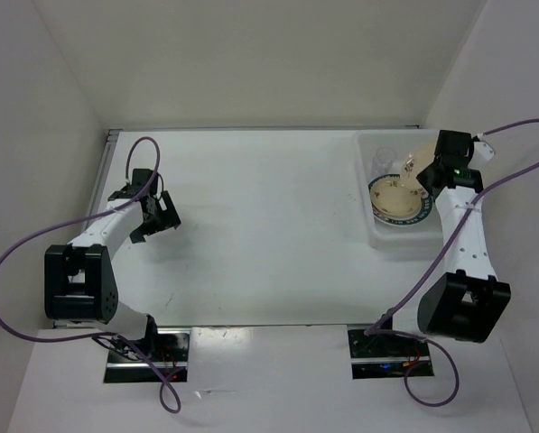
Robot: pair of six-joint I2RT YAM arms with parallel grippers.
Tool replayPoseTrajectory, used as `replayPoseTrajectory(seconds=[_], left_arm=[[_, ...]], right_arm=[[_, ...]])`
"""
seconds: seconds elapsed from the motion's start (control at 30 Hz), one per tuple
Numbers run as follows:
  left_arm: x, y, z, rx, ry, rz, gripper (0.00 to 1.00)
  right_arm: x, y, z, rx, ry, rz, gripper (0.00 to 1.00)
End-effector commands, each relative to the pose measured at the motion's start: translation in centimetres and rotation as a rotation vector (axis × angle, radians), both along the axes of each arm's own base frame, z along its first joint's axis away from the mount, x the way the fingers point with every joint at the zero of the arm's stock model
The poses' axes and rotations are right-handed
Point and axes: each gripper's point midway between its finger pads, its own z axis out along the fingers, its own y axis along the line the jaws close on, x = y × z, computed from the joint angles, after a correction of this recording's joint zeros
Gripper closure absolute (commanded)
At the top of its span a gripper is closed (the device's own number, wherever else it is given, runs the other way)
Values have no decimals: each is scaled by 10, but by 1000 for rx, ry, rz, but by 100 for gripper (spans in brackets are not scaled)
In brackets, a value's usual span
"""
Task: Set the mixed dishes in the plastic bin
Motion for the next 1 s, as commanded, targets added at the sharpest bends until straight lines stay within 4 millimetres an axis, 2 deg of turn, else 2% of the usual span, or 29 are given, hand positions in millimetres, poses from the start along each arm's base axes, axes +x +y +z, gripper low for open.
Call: replayPoseTrajectory(seconds=[0.0, 0.07, 0.2, 0.4, 0.43, 0.6, 0.63, 0.67, 0.73, 0.77, 0.87, 0.9, 0.97], left_arm=[[1, -1, 6, 3, -24, -32, 0], [3, 0, 6, 7, -31, -41, 0], [3, 0, 6, 7, -31, -41, 0], [5, 0, 7, 12, -38, -50, 0], [5, 0, 7, 12, -38, -50, 0], [2, -2, 4, 3, -29, -53, 0], [2, -2, 4, 3, -29, -54, 0], [2, -2, 4, 3, -29, -54, 0], [2, -3, 4, -5, -30, -57, 0], [2, -3, 4, -2, -28, -66, 0], [4, -6, 4, -18, -38, -74, 0], [4, -6, 4, -18, -38, -74, 0], [4, -6, 4, -18, -38, -74, 0]], right_arm=[[-22, -10, -29, 0, 104, -78, 100], [-26, -18, -44, 30, 128, -85, 100], [-20, -21, -74, 70, 171, -81, 100], [5, -5, -102, 169, 170, 8, 100], [9, -3, -112, 189, 188, 19, 100], [13, 2, -131, 230, 213, 32, 100], [13, 2, -131, 230, 213, 32, 89], [13, 2, -131, 230, 213, 32, 83], [13, 2, -131, 225, 217, 39, 76], [13, 2, -125, 220, 201, 40, 71], [10, 1, -98, 190, 139, 38, 47], [6, 0, -84, 173, 109, 34, 43], [1, 2, -70, 166, 89, 35, 40]])
